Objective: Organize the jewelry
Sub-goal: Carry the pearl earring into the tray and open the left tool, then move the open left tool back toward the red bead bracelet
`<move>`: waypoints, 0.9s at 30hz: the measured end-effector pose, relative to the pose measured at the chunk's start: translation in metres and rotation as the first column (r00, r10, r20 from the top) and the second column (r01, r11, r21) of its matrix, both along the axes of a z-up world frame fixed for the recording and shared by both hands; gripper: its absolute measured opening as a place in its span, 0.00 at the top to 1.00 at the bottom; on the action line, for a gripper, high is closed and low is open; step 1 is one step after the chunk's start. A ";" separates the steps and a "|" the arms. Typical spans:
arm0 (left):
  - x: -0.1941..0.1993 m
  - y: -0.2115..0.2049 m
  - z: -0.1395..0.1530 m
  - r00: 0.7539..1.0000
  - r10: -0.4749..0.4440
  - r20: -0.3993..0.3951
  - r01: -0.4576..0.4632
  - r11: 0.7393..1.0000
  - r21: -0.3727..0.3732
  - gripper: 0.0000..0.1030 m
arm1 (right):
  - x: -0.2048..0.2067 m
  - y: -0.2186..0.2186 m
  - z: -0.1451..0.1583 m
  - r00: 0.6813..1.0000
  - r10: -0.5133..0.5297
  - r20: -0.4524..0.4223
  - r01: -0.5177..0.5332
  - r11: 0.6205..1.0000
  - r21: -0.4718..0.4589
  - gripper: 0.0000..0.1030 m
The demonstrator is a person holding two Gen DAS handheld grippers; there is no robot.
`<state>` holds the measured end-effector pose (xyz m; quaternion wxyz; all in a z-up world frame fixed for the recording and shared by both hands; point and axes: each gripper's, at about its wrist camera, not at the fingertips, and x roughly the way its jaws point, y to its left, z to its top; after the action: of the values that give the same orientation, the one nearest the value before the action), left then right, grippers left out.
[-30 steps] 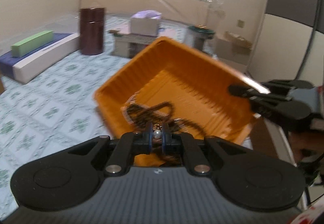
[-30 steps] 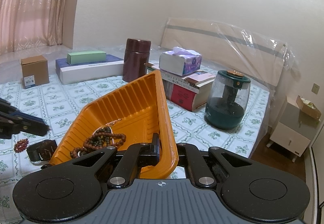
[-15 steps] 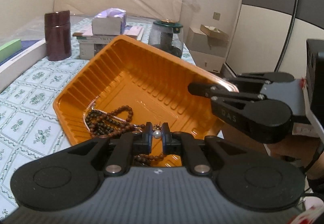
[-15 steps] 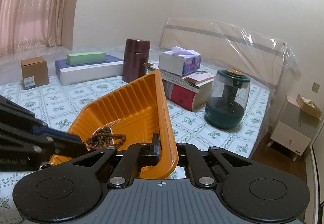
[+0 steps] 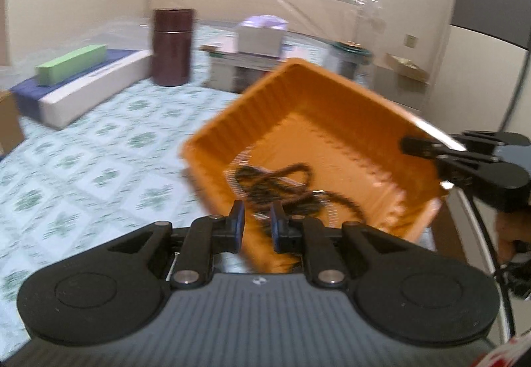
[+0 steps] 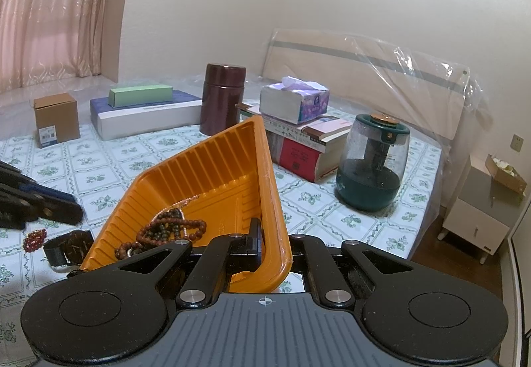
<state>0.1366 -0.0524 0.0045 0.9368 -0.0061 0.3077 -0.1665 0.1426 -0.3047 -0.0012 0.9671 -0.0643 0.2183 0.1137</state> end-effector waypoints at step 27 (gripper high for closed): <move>-0.023 0.085 -0.064 0.964 0.252 -0.084 -0.243 0.965 0.098 0.82 | 0.000 -0.001 -0.001 1.000 -0.002 0.000 0.002 1.000 -0.001 0.94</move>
<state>0.1139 0.0326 -0.0593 0.9339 -0.0118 0.3557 -0.0342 0.1428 -0.3056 -0.0022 0.9671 -0.0647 0.2184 0.1129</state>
